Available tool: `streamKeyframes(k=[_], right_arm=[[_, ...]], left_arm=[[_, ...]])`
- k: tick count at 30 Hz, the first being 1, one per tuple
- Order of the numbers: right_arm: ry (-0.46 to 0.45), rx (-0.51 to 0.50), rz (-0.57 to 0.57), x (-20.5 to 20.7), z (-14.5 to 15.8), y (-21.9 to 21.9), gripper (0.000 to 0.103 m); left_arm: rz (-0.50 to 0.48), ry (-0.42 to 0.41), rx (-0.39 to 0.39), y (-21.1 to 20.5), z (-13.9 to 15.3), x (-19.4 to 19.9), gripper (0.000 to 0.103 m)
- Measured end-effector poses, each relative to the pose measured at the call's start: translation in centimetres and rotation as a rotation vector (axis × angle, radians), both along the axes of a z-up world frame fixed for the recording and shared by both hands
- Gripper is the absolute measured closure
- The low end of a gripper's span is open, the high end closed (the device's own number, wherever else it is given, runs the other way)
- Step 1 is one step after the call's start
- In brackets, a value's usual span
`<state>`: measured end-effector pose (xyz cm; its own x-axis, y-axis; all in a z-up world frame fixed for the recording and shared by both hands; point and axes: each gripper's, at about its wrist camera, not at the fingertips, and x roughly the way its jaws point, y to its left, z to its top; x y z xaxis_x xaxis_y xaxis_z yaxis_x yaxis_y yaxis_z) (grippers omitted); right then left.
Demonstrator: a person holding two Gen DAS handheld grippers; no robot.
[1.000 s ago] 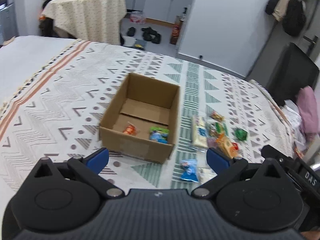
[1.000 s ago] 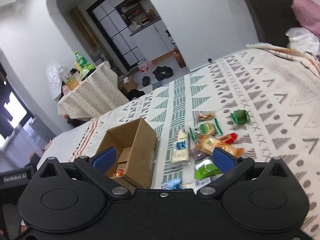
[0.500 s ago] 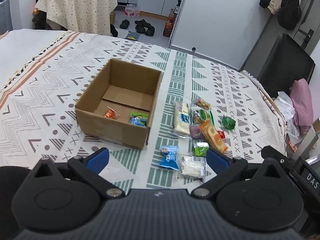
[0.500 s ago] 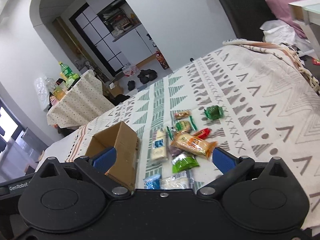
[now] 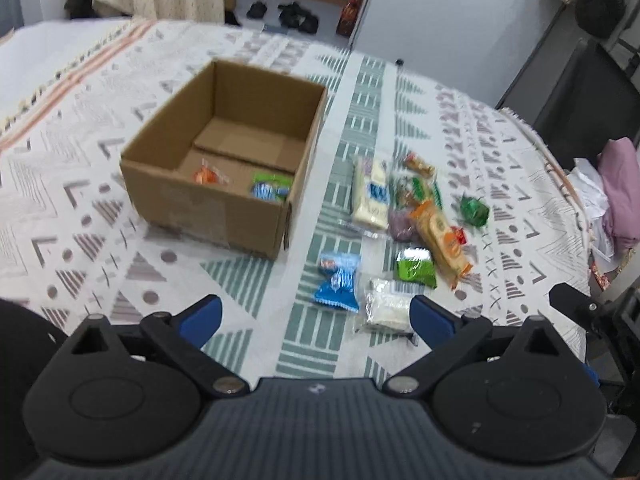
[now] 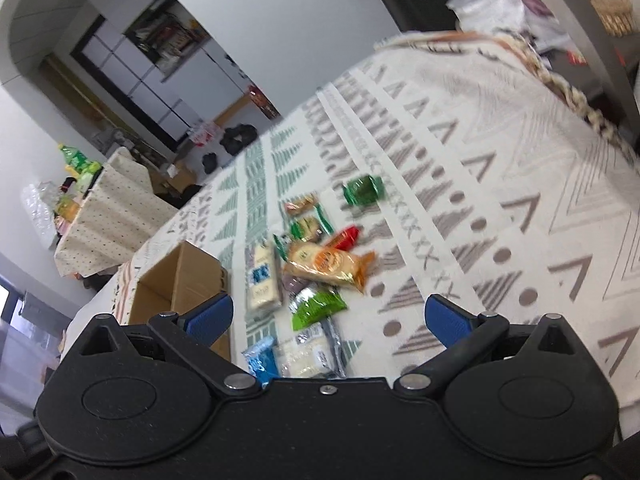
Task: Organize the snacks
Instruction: 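Withdraw both grippers from the box back toward the snack pile, then grasp the blue wrapped snack with the left gripper while the right grasps the white bread pack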
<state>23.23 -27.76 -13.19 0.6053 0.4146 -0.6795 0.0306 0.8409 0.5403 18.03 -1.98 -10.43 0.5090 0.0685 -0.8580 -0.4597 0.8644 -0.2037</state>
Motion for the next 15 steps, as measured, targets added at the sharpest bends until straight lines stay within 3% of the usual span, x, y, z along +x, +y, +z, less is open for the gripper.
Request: streamKeyframes(k=[5, 7, 11, 15], right_arm=[[0.075, 0.002, 0.015, 1.0, -1.4, 0.6, 0.003], [0.105, 0.000, 0.026, 1.5, -2.1, 0.9, 0.009], [0.161, 0.039, 0.033, 2.4, -3.4, 1.3, 0.013], [0.200, 0.047, 0.076, 3.0, -4.5, 2.6, 0.023]], left_arm=[[0.008, 0.026, -0.050, 0.0, -2.0, 1.2, 0.002], [0.008, 0.032, -0.062, -0.1, -2.7, 1.7, 0.004], [0.012, 0.045, -0.088, 0.0, -4.0, 2.8, 0.015], [0.015, 0.061, -0.085, 0.0, -5.5, 3.9, 0.026]])
